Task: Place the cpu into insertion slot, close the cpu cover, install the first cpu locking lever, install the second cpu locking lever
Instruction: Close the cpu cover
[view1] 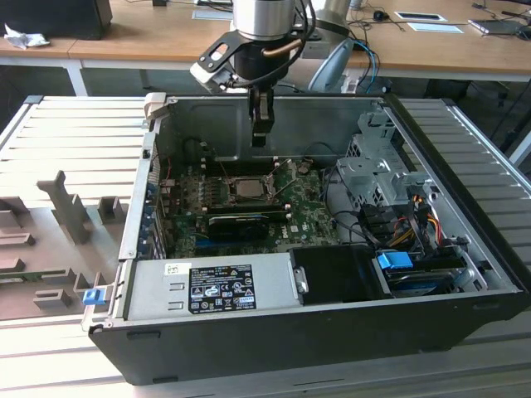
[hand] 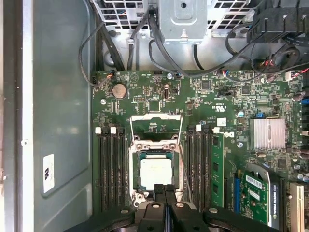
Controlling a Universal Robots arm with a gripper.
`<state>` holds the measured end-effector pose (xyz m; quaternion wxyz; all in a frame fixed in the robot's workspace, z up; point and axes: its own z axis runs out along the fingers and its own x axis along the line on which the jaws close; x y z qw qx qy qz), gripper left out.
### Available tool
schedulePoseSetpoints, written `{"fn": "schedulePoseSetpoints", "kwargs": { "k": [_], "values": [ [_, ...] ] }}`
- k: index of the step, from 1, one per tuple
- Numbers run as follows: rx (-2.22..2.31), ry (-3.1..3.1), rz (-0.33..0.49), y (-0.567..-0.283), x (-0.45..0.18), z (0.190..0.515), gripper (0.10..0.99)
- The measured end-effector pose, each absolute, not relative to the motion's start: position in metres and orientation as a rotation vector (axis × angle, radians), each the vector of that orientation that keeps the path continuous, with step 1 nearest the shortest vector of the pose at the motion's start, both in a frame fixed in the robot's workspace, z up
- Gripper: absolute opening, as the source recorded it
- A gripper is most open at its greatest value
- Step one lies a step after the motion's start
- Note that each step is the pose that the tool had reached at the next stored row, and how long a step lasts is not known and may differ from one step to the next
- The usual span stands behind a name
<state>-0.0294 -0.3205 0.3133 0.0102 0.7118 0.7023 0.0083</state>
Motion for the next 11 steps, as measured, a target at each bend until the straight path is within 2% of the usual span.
{"fn": "schedulePoseSetpoints", "kwargs": {
  "k": [11],
  "values": [
    [2.222,2.192,0.026,-0.320,-0.029,0.330,0.106]
  ]
}}
